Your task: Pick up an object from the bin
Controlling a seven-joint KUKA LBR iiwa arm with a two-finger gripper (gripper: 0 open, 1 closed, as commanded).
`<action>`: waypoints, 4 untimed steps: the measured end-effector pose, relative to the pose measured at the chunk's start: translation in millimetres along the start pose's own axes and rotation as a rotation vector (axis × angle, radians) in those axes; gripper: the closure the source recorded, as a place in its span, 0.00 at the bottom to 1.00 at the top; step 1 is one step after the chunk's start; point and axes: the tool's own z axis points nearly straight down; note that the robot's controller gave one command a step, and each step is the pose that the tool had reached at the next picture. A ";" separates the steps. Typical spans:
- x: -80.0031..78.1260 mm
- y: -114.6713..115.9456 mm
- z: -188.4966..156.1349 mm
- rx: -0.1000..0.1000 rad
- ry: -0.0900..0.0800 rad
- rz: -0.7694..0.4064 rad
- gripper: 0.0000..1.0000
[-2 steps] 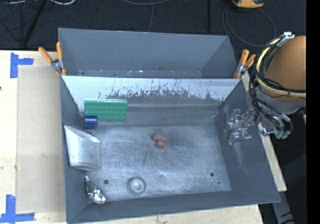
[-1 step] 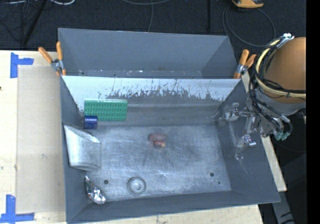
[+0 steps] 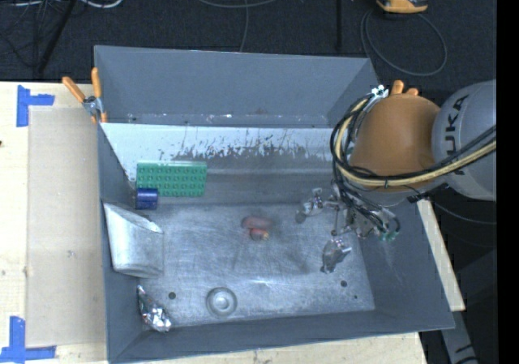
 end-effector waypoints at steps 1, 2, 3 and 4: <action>-83.5 47.7 54.2 0.008 -0.013 -0.066 0.00; -82.3 45.0 50.8 0.007 -0.015 -0.058 1.00; -82.3 44.9 51.9 0.006 -0.014 -0.056 0.00; -88.8 76.0 52.0 0.008 -0.014 -0.044 0.00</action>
Offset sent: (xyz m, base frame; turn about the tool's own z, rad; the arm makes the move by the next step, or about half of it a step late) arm 0.0650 0.0639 -0.0554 -0.0602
